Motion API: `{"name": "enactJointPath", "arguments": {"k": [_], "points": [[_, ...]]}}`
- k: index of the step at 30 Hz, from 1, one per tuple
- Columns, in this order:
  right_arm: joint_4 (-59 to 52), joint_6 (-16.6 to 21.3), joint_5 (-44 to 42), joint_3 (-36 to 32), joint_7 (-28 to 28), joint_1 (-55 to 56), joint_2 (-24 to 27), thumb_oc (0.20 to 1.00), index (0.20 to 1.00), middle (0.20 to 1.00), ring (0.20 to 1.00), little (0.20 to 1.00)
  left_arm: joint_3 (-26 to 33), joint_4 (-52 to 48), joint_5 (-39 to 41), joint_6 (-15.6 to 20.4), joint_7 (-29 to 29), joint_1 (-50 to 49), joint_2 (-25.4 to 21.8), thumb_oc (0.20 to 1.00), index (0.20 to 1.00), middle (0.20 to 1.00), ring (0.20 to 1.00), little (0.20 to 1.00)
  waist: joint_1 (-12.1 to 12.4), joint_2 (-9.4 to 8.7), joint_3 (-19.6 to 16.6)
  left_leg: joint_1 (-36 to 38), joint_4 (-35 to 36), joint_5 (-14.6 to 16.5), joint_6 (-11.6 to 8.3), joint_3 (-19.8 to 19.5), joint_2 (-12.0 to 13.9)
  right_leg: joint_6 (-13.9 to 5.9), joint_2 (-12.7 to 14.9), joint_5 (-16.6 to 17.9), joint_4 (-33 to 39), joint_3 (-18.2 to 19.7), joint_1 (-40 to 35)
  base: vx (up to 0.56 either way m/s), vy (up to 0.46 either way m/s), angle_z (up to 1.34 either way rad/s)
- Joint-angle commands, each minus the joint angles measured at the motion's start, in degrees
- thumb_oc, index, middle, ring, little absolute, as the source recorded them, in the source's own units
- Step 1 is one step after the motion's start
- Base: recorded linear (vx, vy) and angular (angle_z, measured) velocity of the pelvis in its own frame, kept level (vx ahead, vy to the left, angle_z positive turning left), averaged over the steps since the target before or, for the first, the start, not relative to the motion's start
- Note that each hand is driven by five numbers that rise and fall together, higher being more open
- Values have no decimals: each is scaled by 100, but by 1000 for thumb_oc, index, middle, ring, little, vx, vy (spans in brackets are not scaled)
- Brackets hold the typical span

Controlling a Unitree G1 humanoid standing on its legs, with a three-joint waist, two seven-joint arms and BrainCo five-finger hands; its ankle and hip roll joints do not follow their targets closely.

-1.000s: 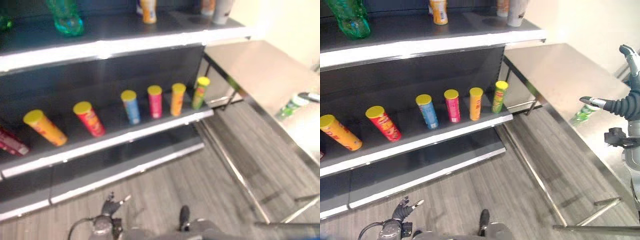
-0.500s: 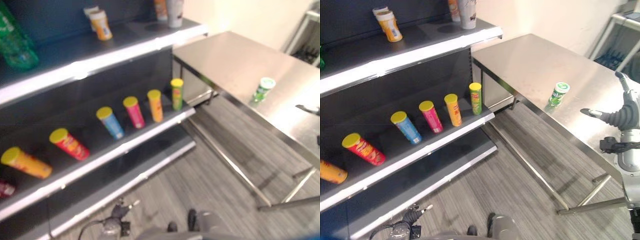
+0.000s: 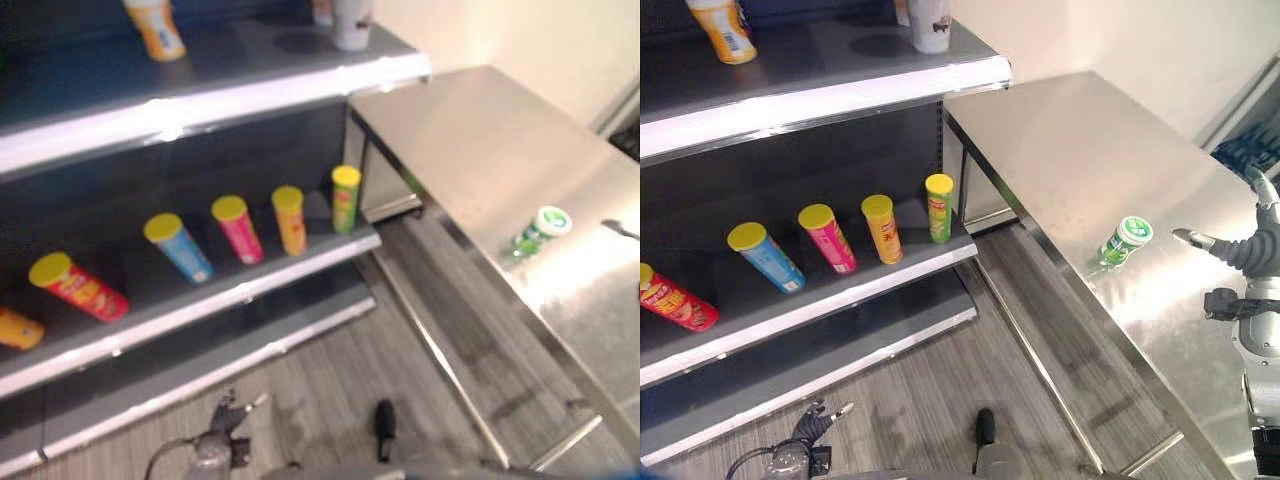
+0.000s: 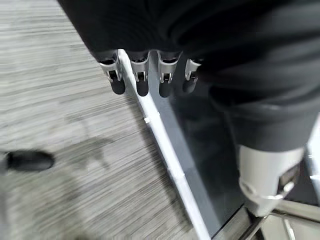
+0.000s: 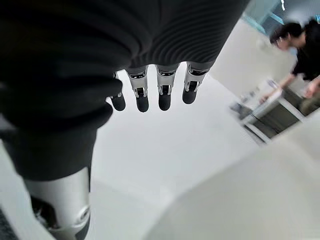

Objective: Put the goods on the table back onto the shelves and tidy them up.

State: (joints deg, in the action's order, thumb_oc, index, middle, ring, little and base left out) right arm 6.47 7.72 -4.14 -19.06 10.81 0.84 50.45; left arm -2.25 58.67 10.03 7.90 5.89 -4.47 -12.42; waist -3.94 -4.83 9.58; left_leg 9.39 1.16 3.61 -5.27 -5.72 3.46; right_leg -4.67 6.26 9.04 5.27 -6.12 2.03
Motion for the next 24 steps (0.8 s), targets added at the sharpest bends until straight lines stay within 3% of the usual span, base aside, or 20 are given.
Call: {"name": "enactJointPath", "arguments": {"k": [1,6,14,17,24], "points": [[26,161,-300,-352,-28,-44,183,1000,1000,1000,1000,1000,-104,146,-126,128,-42,124,-428,1000,1000,1000,1000,1000,98,-214,-188,-331,384,78,-19,-131,227,-673,330,-446,-187,-36,-30,60,-90,21],[357,98,-437,-224,-242,79,296,1000,1000,1000,1000,1000,-179,146,-122,150,-64,162,-409,1000,1000,1000,1000,1000,110,-110,-194,-410,384,12,-154,-129,332,-608,286,-584,-182,-197,-129,30,-36,26],[1080,-18,-606,437,-575,-194,475,1000,1000,1000,1000,1000,-259,158,-103,155,-139,90,-466,1000,1000,1000,1000,1000,157,-10,-139,-431,384,-30,-187,-125,347,-586,291,-615,-158,-257,-171,15,-16,3],[1397,-105,-179,740,-288,-667,460,1000,1000,1000,1000,1000,-260,139,-65,157,-99,71,-465,1000,1000,1000,1000,1000,216,74,-76,-527,384,-67,-197,-133,324,-579,304,-621,-102,-279,-154,3,-8,-3],[1832,-32,-335,716,128,-1166,292,1000,1000,1000,1000,1000,-372,156,-61,156,-17,74,-449,1000,1000,1000,1000,1000,279,174,-20,-663,384,-118,-214,-176,310,-558,303,-655,-71,-355,-130,1,-6,4]]}}
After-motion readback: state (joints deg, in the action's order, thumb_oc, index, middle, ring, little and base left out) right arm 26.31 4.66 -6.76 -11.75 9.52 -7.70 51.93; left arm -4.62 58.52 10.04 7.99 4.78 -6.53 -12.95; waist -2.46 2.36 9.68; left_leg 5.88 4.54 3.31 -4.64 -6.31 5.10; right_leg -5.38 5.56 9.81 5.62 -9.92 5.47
